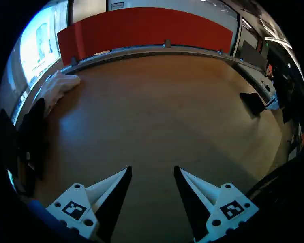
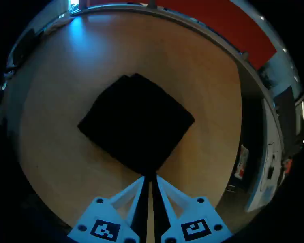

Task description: Fold towel

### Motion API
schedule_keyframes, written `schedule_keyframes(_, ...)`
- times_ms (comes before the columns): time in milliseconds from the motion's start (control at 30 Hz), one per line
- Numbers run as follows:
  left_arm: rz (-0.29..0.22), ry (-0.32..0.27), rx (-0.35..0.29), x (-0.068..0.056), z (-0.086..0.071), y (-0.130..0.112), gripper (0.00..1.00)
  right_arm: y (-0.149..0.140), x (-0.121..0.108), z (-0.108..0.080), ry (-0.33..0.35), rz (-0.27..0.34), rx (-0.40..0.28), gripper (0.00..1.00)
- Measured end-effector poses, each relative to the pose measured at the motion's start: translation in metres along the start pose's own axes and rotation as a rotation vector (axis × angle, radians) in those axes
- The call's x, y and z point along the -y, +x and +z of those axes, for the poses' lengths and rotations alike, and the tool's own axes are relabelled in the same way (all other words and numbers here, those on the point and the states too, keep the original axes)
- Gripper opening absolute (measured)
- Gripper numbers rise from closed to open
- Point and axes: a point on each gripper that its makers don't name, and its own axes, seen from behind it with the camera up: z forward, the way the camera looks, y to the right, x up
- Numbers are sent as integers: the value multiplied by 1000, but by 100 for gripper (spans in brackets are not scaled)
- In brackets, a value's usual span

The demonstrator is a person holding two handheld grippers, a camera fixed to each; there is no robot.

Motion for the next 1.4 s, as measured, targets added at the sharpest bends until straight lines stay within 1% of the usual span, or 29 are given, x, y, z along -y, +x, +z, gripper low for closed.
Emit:
schedule_keyframes(167,-2,3,4,0,-1,-2,76,-8,-3,8,-11,11,26,5)
schedule_keyframes(400,-1,8,9,0,-1,-3,76,-6,-7,11,-25,14,25,5)
schedule_keyframes(767,-6,8,3,1,-2,-1,76,-4,-8,9,-28,15,15,7)
schedule_keyframes(967,-4,8,-1,2,-1,2,76,-3,-9,2,-38,20,-4,13)
schedule_keyframes(1033,-6,6,-3,2,-1,3,76,-3,-10,-1,-44,22,-10,18)
schedule_keyframes(1100,-7,4,-6,1,-1,4,76,-3,-12,-4,-53,24,-15,29)
schedule_keyframes(1167,-8,2,-10,1,-2,5,76,-3,-14,-7,-64,27,-20,44)
schedule_keyframes(1333,-10,-3,-16,1,-1,6,76,-5,-19,-15,-91,38,-27,88)
schedule_keyframes(1367,-11,-4,-16,1,-1,6,76,-5,-18,-17,-93,38,-30,95)
schedule_keyframes(1400,-11,-6,-17,1,-1,7,76,-5,-18,-18,-95,38,-33,98)
